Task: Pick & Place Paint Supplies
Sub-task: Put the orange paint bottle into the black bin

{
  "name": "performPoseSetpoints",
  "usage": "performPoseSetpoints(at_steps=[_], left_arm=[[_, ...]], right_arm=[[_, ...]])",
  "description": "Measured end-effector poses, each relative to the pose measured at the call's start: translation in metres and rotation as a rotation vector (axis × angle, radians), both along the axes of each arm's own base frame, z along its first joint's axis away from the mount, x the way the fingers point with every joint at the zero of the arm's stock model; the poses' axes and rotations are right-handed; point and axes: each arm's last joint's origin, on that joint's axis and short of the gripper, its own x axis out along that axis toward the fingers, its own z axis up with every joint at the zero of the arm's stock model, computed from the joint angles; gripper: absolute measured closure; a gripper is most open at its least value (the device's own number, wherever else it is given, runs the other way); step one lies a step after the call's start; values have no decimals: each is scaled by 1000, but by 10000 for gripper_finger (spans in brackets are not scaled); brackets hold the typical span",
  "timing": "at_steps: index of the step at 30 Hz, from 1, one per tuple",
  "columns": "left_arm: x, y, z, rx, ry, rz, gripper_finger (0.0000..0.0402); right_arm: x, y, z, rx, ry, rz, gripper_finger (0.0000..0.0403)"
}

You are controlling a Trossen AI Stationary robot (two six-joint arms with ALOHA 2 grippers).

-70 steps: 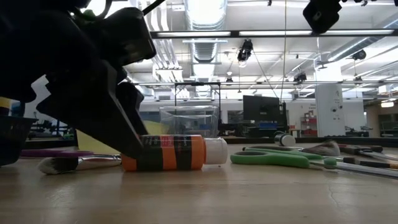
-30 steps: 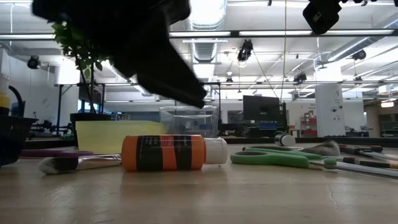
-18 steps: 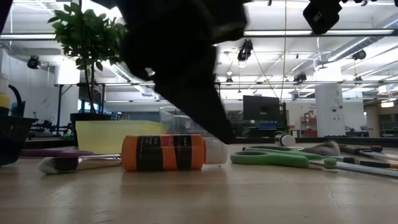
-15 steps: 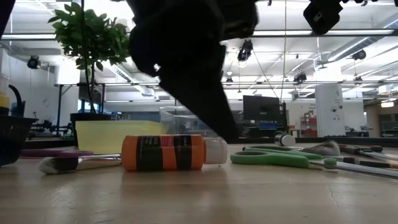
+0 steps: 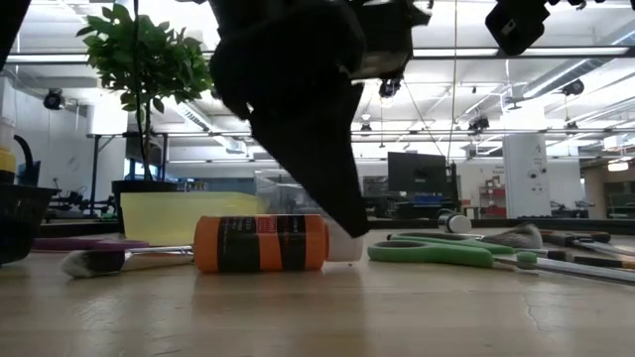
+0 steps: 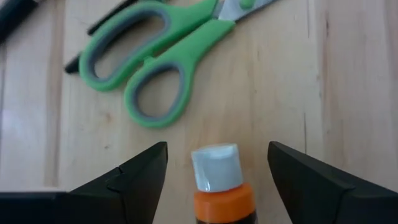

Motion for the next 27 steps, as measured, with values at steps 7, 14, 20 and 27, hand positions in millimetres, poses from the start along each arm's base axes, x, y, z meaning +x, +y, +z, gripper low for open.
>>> performPoseSetpoints(at_steps=[7, 14, 20, 27], left_arm=[[-1, 1, -1, -28, 14, 6, 204], [-1, 1, -5, -39, 8, 1, 245], [-4, 1, -17, -65, 13, 1, 247], [-4, 2, -22, -66, 16, 9, 254]], right_arm=[[0, 0, 0, 0, 1, 0, 174], [0, 0, 0, 0, 3, 0, 174], [0, 0, 0, -1, 3, 0, 174], [0, 0, 0, 0, 4, -1, 174]])
